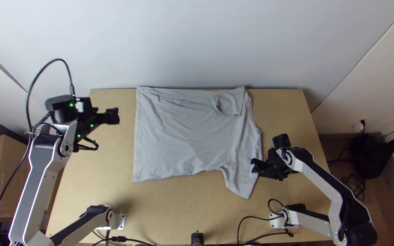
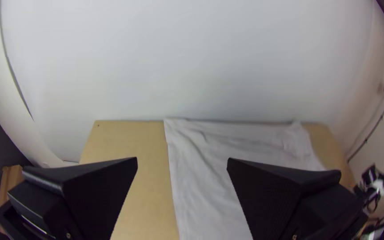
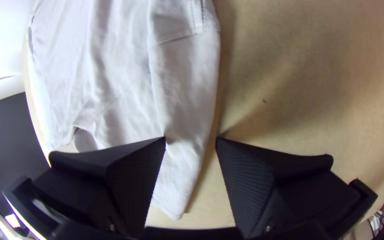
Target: Fold the t-shirt
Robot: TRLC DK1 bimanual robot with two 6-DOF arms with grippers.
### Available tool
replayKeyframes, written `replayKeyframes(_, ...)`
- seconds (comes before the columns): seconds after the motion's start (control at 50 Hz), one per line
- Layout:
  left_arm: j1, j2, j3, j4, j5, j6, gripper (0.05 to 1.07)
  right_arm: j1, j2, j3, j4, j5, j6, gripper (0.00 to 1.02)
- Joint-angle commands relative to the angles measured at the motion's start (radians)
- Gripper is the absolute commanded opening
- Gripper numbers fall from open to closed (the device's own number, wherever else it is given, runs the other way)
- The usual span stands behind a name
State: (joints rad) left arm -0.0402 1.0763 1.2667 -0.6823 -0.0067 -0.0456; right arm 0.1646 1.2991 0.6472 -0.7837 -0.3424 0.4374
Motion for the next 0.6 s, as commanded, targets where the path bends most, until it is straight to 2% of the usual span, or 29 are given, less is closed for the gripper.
replayKeyframes(0.0, -0.003, -0.049, -0.072, -0.062, 0.014, 0.124, 1.02, 0.021, 0.052, -0.060, 0.060, -0.003, -0.003, 0.35)
replayKeyframes(0.1, 0.016, -0.095, -0.153, -0.177, 0.114, 0.299, 1.02, 0.021, 0.035, -0.064, 0.087, 0.013, -0.005, 0.13)
replayKeyframes(0.14, 0.023, -0.119, -0.204, -0.214, 0.131, 0.395, 1.02, 0.021, 0.023, -0.066, 0.097, 0.022, -0.006, 0.06)
replayKeyframes(0.18, 0.025, -0.138, -0.248, -0.229, 0.129, 0.447, 1.02, 0.021, 0.011, -0.069, 0.107, 0.029, -0.005, 0.02)
replayKeyframes(0.36, 0.026, -0.187, -0.435, -0.364, 0.128, 0.713, 1.02, 0.021, -0.006, -0.067, 0.112, 0.033, 0.004, 0.02)
replayKeyframes(0.44, 0.026, -0.184, -0.507, -0.379, 0.108, 0.779, 1.01, 0.021, -0.008, -0.064, 0.112, 0.034, 0.009, 0.02)
replayKeyframes(0.58, -0.017, -0.150, -0.583, -0.326, 0.100, 0.786, 0.96, 0.021, -0.032, -0.061, 0.112, 0.036, 0.012, 0.02)
